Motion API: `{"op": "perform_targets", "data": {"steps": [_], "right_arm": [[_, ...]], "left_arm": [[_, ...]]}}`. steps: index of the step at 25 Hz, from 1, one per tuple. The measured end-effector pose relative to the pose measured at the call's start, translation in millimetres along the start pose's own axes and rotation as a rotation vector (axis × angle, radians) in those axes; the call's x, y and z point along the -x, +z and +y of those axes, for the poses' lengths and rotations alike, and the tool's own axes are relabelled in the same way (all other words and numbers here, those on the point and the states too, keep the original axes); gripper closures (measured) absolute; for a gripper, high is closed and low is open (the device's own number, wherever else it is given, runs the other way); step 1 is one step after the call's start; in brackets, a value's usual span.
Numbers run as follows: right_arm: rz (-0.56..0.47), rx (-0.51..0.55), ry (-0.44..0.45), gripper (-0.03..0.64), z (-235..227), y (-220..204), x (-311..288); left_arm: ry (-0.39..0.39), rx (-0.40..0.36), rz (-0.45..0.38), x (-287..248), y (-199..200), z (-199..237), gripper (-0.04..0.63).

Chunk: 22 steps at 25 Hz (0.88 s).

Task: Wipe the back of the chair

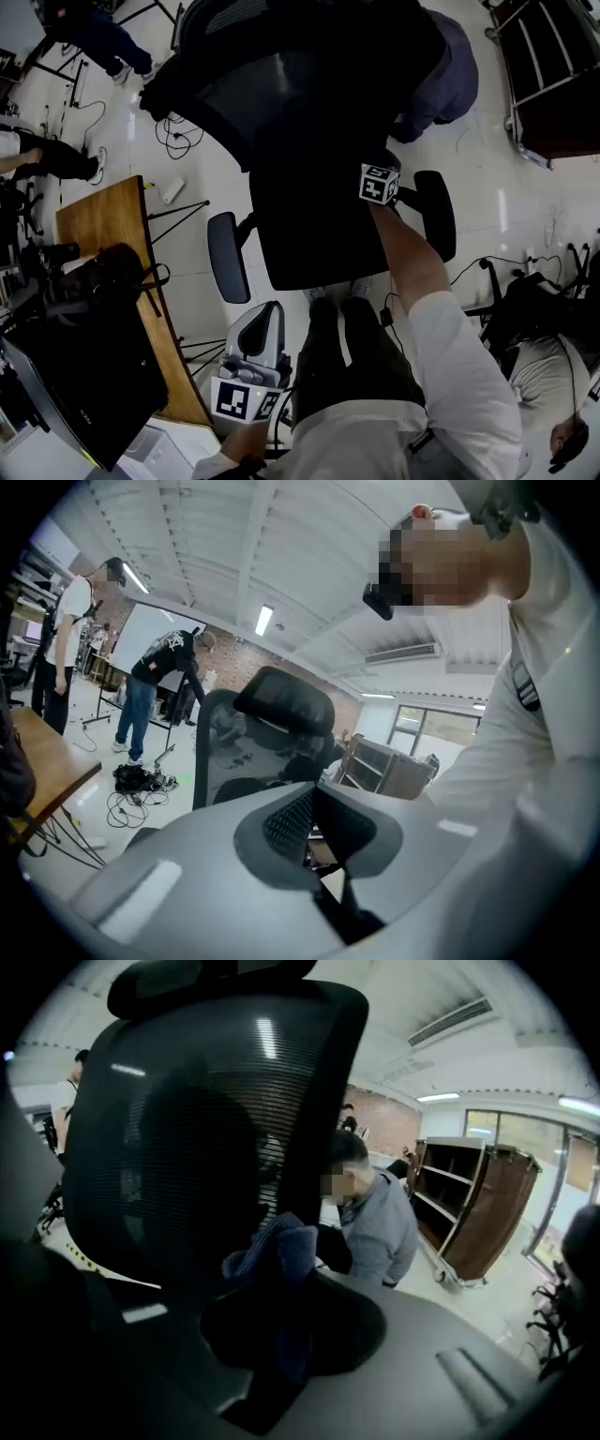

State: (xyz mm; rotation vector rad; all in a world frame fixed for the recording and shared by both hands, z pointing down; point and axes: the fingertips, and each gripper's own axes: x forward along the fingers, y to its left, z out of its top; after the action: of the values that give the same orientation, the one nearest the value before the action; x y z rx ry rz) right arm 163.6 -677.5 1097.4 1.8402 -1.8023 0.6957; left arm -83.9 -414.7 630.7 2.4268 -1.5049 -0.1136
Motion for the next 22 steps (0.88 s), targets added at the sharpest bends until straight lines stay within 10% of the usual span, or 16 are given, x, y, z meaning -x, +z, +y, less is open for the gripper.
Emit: {"op": "perform_targets", "data": {"steps": [8,16,22], "right_arm": [[-0.091,0.048,0.052,0.571,7.7,43.2,53.2],[-0.541,-0.065,0.221,0.571,104.9,84.7,386.4],[-0.906,-0.037,0.377,0.571,123.3,156.5,686.5]], "left_arm": [[-0.028,-0.046,0.062,-13.2,15.1,-24.5,0.522],[-0.020,-0.165,-0.069,212.4,29.4,-71.0,0.522],[0.008,-0.246,-0.204,283.0,63.4,-85.5,0.522]]}}
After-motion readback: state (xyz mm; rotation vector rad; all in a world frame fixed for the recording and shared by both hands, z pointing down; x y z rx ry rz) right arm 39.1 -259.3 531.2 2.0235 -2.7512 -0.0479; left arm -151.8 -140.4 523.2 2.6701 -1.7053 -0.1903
